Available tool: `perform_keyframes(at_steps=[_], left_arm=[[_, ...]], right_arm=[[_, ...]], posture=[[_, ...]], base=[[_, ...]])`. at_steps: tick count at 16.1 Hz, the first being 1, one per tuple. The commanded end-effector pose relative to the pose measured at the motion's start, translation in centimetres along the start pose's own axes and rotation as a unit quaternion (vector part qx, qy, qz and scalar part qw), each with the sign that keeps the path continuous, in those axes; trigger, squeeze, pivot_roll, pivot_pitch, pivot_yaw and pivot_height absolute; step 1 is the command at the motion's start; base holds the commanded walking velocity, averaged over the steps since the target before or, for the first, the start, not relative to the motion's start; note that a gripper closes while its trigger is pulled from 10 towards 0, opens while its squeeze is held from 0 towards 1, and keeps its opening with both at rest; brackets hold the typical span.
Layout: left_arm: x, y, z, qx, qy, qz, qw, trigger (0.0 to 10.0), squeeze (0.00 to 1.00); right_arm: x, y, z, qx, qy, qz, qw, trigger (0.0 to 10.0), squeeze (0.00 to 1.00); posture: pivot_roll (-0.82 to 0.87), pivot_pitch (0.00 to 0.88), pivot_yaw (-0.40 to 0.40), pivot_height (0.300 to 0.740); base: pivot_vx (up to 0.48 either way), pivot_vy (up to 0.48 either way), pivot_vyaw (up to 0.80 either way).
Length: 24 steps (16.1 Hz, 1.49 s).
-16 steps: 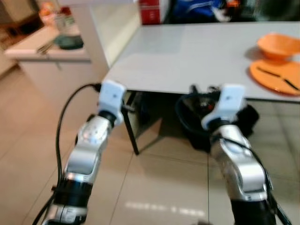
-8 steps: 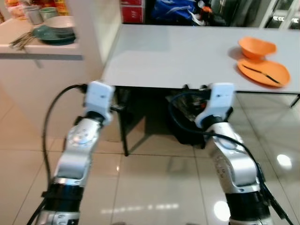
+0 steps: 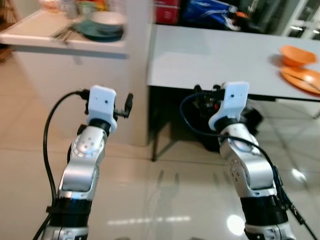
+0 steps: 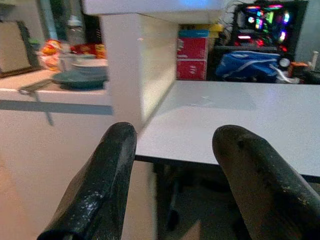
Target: Setting the table
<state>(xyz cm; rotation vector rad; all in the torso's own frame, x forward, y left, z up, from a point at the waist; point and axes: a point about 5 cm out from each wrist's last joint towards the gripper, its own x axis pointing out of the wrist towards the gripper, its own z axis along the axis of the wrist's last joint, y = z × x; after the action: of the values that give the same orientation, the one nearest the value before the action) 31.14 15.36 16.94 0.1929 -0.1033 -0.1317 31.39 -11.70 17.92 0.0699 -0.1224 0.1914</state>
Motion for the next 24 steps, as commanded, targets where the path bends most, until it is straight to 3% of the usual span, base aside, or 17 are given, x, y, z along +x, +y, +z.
perform_keyframes(at_steps=[1,14,17,19,24], left_arm=[[0.1,-1.3,0.2,-0.003,-0.002,-0.021,1.000,10.0,0.00],[0.5,-1.0,0.3,-0.005,-0.006,-0.018,1.000,10.0,0.00],[0.8,-0.8,0.7,-0.028,-0.003,-0.001,1.000,10.0,0.00],[0.8,-0.9,0.8,-0.008,-0.012,-0.008,1.000,10.0,0.00],[0.7,-0.8,1.4,-0.019,-0.029,-0.011,0.999,10.0,0.00]], right_arm=[[-0.4,-1.0,-0.1,-0.006,0.000,-0.019,1.000,10.0,0.00],[0.0,-0.2,-0.6,-0.003,0.005,-0.004,1.000,10.0,0.00],[0.1,-0.1,-0.6,-0.005,0.007,0.001,1.000,10.0,0.00],[0.2,-0.1,-0.7,-0.010,0.010,0.002,1.000,10.0,0.00],[0.2,0.4,-0.8,-0.039,0.017,0.021,0.999,10.0,0.00]], posture=[[-0.01,0.000,-0.023,0.740],[0.00,0.000,-0.017,0.740],[0.00,0.000,-0.023,0.740],[0.00,0.000,-0.023,0.740],[0.00,0.000,-0.028,0.740]], base=[[0.000,0.480,0.00],[0.000,0.480,0.00],[0.000,0.000,0.00],[0.000,0.000,0.00],[0.201,0.000,0.00]])
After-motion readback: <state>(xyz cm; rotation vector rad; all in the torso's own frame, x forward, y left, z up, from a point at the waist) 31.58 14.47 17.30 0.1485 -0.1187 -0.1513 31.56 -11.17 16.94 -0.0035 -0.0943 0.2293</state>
